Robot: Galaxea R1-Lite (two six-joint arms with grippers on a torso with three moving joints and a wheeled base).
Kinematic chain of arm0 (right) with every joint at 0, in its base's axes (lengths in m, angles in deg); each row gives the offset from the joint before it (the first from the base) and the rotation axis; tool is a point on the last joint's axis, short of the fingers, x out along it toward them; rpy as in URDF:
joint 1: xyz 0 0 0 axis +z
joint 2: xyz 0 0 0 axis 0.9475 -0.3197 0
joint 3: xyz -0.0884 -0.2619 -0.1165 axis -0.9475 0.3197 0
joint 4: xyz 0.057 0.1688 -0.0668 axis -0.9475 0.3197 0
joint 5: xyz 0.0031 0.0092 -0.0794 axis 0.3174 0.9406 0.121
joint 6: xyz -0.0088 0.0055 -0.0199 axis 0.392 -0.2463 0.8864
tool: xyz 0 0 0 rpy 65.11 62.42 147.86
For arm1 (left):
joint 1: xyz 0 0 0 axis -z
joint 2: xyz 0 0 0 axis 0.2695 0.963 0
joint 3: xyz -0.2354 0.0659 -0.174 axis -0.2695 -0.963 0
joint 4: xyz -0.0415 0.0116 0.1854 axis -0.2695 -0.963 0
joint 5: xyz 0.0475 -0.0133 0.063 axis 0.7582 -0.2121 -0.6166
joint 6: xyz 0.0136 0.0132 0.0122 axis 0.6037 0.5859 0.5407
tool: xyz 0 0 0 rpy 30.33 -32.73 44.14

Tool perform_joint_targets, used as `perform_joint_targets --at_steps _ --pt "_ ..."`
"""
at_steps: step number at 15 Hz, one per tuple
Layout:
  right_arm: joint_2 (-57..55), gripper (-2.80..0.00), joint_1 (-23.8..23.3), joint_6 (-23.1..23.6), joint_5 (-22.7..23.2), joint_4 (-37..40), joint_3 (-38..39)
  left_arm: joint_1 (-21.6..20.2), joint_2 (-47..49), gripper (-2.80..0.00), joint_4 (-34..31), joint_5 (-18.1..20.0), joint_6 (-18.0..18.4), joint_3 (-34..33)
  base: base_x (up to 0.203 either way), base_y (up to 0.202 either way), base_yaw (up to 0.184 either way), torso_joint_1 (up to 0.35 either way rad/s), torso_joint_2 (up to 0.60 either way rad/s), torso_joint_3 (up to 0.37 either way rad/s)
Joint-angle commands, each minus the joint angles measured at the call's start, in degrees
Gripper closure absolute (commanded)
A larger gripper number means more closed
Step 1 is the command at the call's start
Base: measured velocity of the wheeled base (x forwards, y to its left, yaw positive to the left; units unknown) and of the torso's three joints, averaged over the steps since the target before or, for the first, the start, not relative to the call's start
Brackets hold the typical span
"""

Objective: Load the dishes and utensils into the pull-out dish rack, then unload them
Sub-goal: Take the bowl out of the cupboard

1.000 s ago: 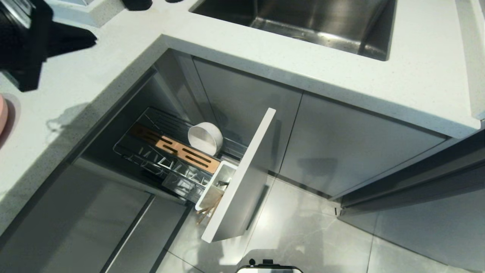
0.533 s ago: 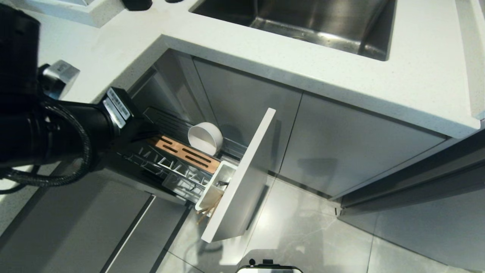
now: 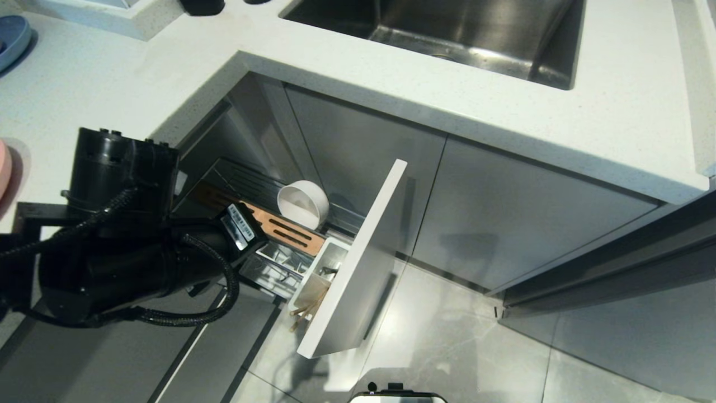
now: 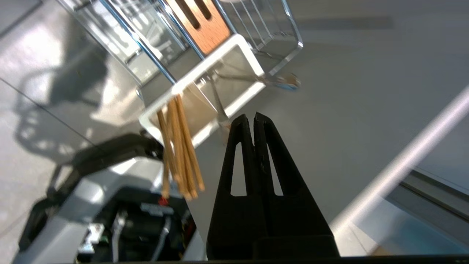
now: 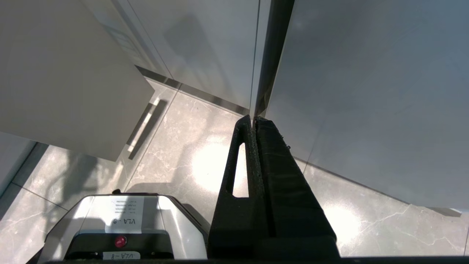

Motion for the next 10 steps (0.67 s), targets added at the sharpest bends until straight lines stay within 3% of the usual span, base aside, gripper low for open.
perform_joint_targets --at_steps 1,6,7,8,10 --pt "-0.02 0.0 0.02 0.0 0.01 0.0 0.09 -1.2 4.55 0.0 5.5 -0.36 0.84 -3.16 0.0 0.0 0.0 0.0 0.0 0.0" --pt "-0.02 0.0 0.02 -0.01 0.01 0.0 0.09 -5.73 13.93 0.0 12.71 -0.38 4.48 -2.38 0.0 0.0 0.0 0.0 0.0 0.0" --pt "-0.02 0.0 0.02 -0.04 0.01 0.0 0.09 -6.34 14.89 -0.57 13.16 -0.28 4.96 -1.71 0.0 0.0 0.0 0.0 0.0 0.0" --pt "-0.02 0.0 0.02 0.0 0.01 0.0 0.09 -6.93 15.78 -2.8 13.78 -0.11 5.3 -1.13 0.0 0.0 0.0 0.0 0.0 0.0" --pt "-0.02 0.0 0.02 0.0 0.01 -0.03 0.09 -7.21 18.0 -2.8 14.87 1.81 5.95 0.9 0.0 0.0 0.0 0.0 0.0 0.0"
